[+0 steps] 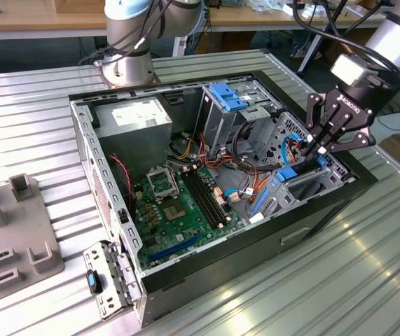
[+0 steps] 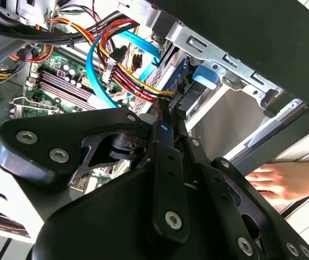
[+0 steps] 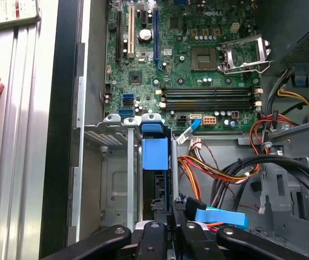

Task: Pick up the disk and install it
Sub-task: 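Insert the first disk wire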

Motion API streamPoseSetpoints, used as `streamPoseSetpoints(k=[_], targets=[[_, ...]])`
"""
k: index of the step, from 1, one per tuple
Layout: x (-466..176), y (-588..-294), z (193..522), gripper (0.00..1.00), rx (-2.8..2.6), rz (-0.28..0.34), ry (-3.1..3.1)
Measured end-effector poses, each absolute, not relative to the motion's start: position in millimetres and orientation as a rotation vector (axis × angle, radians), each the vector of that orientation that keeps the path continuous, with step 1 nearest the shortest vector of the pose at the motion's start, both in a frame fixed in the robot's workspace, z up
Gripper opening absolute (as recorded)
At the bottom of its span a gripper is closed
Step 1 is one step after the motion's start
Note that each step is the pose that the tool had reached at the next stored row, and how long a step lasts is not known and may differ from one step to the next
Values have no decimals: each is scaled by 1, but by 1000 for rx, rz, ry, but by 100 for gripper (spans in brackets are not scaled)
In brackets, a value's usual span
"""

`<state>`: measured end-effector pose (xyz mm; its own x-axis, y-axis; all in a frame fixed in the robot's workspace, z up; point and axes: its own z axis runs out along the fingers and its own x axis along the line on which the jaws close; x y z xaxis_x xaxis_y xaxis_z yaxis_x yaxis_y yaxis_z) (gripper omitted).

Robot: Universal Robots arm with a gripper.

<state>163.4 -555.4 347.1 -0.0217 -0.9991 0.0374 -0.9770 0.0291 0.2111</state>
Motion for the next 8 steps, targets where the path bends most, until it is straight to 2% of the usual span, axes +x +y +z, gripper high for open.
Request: streamPoseSetpoints(k=[8], targets=[[163,-560,345,16,2069,-191,-2122]])
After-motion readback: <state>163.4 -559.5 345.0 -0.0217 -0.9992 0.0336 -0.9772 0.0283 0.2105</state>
